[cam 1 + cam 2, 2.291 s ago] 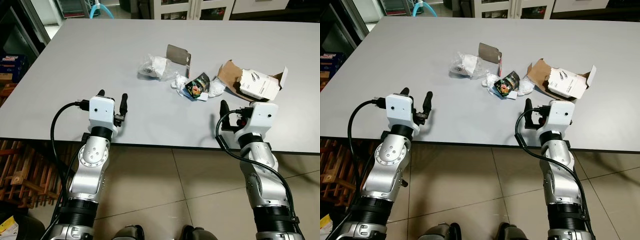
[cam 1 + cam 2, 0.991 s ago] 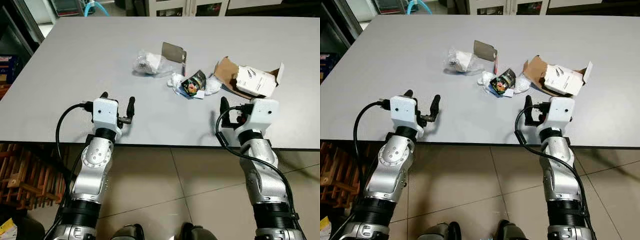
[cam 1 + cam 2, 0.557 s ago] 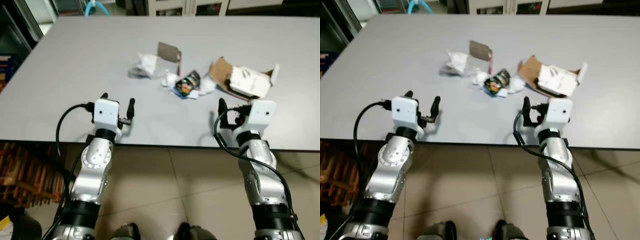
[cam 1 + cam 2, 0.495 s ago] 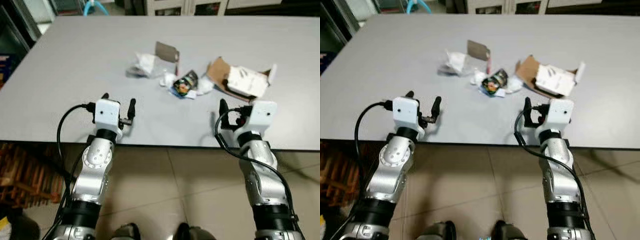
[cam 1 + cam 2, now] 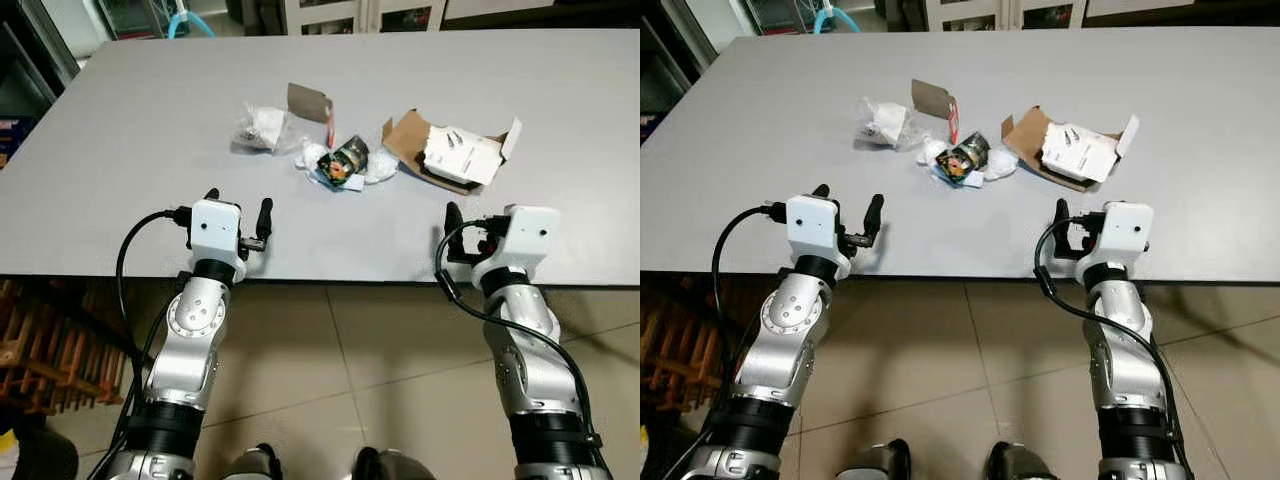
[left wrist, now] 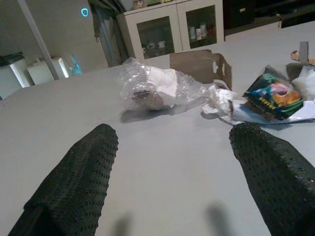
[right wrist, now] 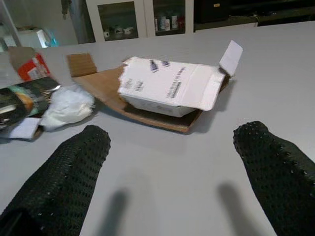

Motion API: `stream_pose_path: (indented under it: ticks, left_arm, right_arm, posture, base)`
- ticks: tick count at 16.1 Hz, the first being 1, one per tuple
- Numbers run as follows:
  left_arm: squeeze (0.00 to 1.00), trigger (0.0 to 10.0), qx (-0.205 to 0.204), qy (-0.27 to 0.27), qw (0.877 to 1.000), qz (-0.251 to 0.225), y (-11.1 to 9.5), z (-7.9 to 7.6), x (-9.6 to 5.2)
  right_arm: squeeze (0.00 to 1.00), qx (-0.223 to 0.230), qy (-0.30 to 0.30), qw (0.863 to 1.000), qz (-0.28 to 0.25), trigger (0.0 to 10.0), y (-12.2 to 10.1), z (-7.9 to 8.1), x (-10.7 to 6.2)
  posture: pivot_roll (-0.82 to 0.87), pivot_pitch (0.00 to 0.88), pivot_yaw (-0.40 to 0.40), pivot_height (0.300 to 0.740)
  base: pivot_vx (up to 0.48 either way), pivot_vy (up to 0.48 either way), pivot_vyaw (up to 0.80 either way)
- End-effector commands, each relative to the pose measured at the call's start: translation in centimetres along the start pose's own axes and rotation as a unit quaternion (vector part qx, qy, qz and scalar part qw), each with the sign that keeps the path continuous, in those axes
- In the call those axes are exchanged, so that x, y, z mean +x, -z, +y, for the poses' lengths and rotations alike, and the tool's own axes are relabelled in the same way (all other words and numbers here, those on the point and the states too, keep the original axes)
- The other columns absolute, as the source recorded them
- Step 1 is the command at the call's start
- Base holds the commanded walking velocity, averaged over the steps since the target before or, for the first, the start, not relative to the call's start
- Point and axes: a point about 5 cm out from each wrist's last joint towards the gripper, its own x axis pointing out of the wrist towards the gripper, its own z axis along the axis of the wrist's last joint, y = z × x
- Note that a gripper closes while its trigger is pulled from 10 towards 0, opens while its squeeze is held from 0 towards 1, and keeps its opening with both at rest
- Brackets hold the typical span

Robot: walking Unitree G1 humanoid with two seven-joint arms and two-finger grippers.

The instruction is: Picking trash to rubbish bin

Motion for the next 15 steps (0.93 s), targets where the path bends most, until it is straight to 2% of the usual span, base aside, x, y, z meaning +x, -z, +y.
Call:
stream_pose_path:
  ticks: [1,4,9,15]
  left_arm:
    - [0.0,10.0,0.007,-0.008,1.0,0.009,0.3,0.5,-0.2]
    - [0.0,10.0,-0.001,-0.016,1.0,0.002,0.17,0.65,-0.15]
    - [0.0,10.0,0.009,-0.028,1.0,0.005,0.1,1.06,0.04]
    - [0.0,10.0,0.015,-0.026,1.0,0.006,0.1,1.11,0.1]
  right_arm:
    - [0.0,0.004,-0.004,1.0,0.004,10.0,0.04,0.3,-0.04]
    - [0.0,0.004,-0.006,1.0,0.006,10.0,0.13,0.34,-0.04]
    - [0.0,0.004,-0.007,1.0,0.007,10.0,0.22,0.41,-0.03]
    - [0.0,0.006,-0.009,1.0,0.007,10.0,0.22,0.49,-0.03]
  posture:
    - [0.0,0.173,0.048,0.74]
    - [-0.01,0.172,0.048,0.74]
    - [0.0,0.171,0.047,0.74]
    - [0.0,0.172,0.049,0.74]
  base:
    - [0.0,0.0,0.0]
    - [0.0,0.0,0.0]
    - [0.0,0.0,0.0]
    - [0.345,0.0,0.0]
